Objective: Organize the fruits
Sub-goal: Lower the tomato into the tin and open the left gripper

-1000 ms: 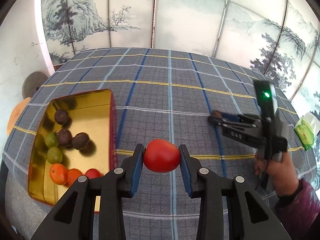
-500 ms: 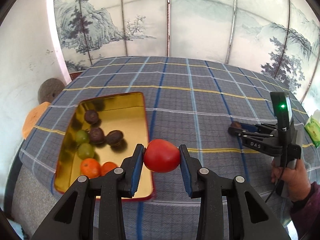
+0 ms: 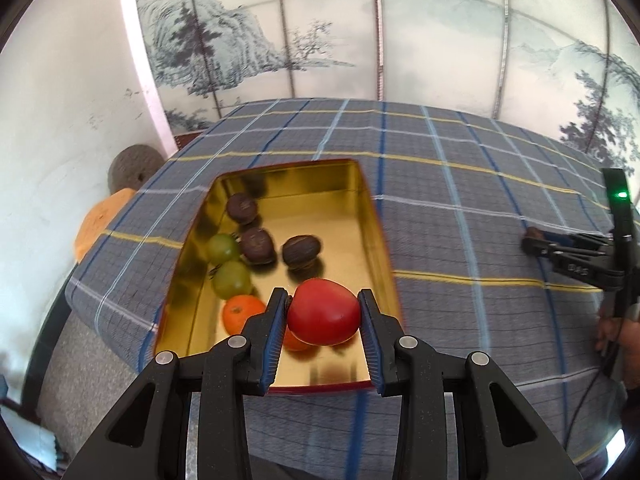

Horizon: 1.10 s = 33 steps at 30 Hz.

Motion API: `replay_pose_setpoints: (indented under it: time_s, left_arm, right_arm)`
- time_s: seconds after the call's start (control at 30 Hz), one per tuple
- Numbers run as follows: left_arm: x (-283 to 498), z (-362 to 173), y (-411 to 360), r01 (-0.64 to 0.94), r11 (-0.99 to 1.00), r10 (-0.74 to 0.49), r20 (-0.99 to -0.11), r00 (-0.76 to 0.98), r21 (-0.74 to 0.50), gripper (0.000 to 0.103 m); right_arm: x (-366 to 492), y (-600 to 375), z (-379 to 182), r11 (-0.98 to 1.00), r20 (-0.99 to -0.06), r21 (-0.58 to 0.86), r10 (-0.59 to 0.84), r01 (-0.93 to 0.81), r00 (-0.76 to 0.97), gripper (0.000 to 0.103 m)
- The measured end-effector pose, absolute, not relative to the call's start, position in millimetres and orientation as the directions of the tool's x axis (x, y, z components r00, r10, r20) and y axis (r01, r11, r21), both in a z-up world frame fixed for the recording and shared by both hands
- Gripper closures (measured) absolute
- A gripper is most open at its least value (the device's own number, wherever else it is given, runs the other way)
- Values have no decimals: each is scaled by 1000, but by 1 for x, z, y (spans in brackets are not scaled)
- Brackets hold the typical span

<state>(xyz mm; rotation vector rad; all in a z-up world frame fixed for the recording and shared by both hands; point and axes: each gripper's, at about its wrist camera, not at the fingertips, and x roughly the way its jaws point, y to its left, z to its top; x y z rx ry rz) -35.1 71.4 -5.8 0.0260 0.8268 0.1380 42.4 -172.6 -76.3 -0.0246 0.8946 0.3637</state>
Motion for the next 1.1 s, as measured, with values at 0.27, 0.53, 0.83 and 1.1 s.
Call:
replay_pose_setpoints:
  time_s: [0.27, 0.53, 0.83, 1.1]
  left_arm:
    - [-17, -16, 104, -161, 981, 188, -745, 641, 109, 66]
    - [34, -16, 132, -180, 980, 181, -786, 592, 90, 66]
    - [87, -21, 125, -178, 976, 206, -805, 556, 127, 66]
    - [106, -29, 115, -153, 971, 237, -810, 537, 183, 65]
  right_arm:
    - [43, -174, -76, 938, -765, 134, 302, -319, 568, 71]
    - [43, -175, -76, 937, -763, 142, 309, -318, 567, 71]
    - [43, -176, -76, 937, -763, 145, 311, -318, 567, 71]
    - [43, -176, -76, 937, -763, 146, 312, -318, 567, 71]
